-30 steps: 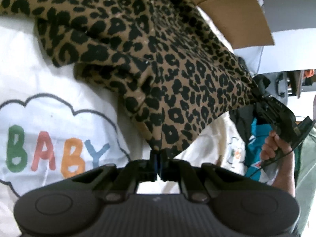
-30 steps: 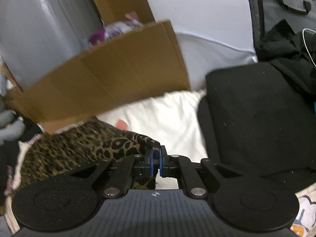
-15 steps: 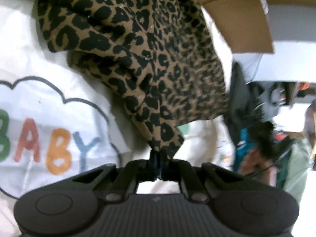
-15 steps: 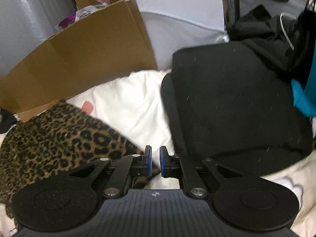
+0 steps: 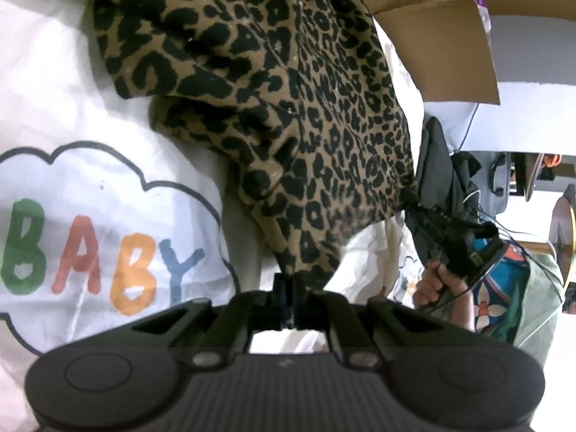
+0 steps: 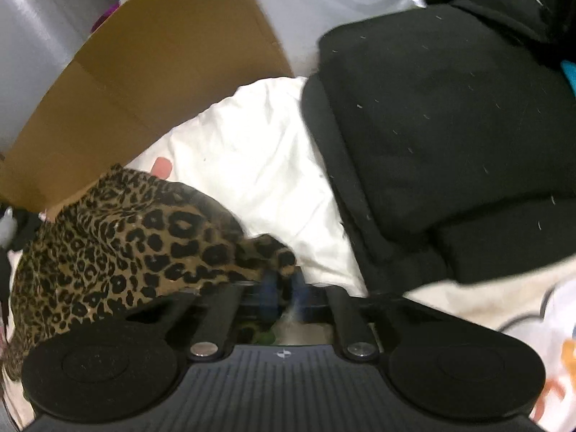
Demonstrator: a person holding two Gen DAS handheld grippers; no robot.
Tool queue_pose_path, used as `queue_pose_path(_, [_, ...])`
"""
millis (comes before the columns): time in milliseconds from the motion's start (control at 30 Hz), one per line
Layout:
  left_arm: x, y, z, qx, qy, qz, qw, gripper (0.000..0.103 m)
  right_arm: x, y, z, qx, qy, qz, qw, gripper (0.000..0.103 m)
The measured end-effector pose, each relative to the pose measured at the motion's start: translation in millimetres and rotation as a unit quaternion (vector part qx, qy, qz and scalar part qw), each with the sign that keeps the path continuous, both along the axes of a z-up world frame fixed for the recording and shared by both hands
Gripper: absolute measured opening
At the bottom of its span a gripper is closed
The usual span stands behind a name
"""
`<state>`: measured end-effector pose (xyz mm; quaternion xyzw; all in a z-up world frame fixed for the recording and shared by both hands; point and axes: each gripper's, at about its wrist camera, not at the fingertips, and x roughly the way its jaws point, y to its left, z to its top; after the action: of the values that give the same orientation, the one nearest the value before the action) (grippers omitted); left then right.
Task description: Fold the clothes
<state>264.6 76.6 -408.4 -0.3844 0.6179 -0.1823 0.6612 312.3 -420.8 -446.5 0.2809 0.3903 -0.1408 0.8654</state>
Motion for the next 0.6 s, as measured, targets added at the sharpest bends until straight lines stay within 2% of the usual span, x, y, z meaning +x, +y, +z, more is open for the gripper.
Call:
queue_pose_path(167, [1, -6, -4, 0.012, -0.009, -0.021, 0.9997, 0.003, 7, 9, 15, -0.059, 0.002, 0.005, 0.998, 0.003])
queue_pose_path(300, [4, -14, -14, 0.05, -0.002, -0.049, 0.9976, 0.005, 14, 8, 2, -0.055, 0.051, -0.008, 0.997, 0.01])
queue_pose_path(333, [4, -16, -14, 0.056, 0.0, -0.057, 0.9968, 0.007, 13, 8, 3, -0.052, 0.053, -0.013, 0.997, 0.011])
queue_pose_path(400, [3, -17, -11, 0.065, -0.002, -0.065, 0.9958, 0.016, 7, 10, 10, -0.056, 0.051, -0.013, 0.997, 0.022])
queue_pose_path(467, [1, -18, -2, 0.076, -0.01, -0.066, 0.9949, 0.032, -1, 12, 21, -0.062, 0.042, -0.004, 0.997, 0.03])
queue_pose_path(533, [0, -15, 8, 0.086, -0.023, -0.068, 0.9937, 0.039, -9, 13, 29, -0.061, 0.025, -0.001, 0.998, 0.034])
queue_pose_path(600, [1, -10, 20, 0.101, -0.033, -0.065, 0.9923, 0.039, -19, 16, 38, -0.046, 0.007, -0.01, 0.999, 0.034])
